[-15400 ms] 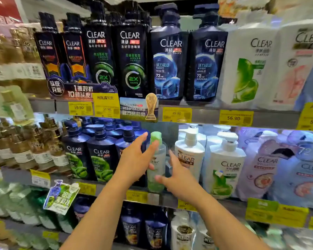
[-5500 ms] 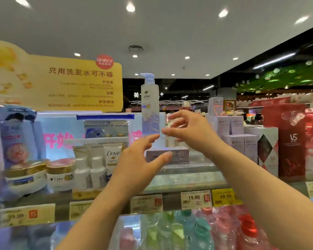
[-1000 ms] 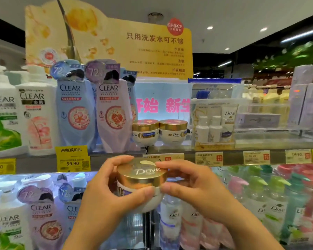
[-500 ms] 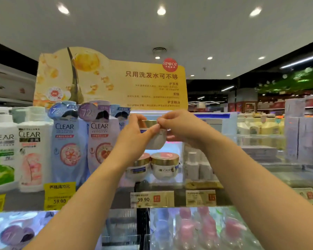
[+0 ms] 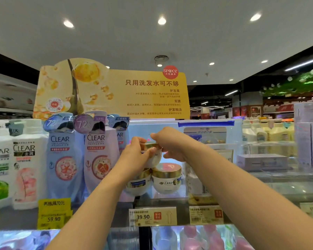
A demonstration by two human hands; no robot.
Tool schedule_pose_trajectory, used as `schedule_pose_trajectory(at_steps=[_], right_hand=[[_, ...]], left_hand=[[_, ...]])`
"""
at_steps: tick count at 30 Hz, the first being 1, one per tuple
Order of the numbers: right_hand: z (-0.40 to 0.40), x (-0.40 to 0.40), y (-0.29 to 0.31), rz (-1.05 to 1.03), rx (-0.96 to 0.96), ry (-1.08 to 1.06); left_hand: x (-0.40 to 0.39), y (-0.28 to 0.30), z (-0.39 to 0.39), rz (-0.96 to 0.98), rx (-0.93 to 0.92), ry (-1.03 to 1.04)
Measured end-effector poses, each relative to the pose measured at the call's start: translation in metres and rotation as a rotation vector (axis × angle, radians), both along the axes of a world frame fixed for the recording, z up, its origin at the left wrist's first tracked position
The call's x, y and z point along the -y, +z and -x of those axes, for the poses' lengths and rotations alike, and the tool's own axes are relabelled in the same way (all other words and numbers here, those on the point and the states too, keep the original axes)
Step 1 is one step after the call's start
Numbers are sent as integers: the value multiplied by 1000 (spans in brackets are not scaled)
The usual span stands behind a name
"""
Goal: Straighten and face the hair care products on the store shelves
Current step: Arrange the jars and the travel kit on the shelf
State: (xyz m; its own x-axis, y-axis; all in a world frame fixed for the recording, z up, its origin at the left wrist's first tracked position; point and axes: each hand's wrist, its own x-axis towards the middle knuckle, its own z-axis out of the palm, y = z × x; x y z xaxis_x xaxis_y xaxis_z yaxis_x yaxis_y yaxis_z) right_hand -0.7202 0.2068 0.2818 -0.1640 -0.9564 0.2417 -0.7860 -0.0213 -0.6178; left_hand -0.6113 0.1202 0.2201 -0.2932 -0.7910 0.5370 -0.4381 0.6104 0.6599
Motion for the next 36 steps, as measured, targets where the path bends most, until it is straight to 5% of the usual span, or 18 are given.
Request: schedule_pose_trajectory(at_steps=[5, 9, 14, 24, 31, 36], right_hand=[[7, -8, -5, 155, -111, -38], [6, -34, -5, 126, 192, 127], [38, -64, -15, 261, 308, 282], [114, -132, -22, 637, 482, -33], [129, -132, -49, 579, 120, -227], [158, -114, -48, 553, 77, -315]], left_hand=[[1, -3, -3, 24, 13, 30], [-2, -4, -1, 140, 55, 103], [-20, -1, -1, 314, 24, 130], [-77, -8, 11, 464, -64, -41], [-81, -30, 29, 309, -147, -191], [-78, -46, 40, 196, -104, -179]])
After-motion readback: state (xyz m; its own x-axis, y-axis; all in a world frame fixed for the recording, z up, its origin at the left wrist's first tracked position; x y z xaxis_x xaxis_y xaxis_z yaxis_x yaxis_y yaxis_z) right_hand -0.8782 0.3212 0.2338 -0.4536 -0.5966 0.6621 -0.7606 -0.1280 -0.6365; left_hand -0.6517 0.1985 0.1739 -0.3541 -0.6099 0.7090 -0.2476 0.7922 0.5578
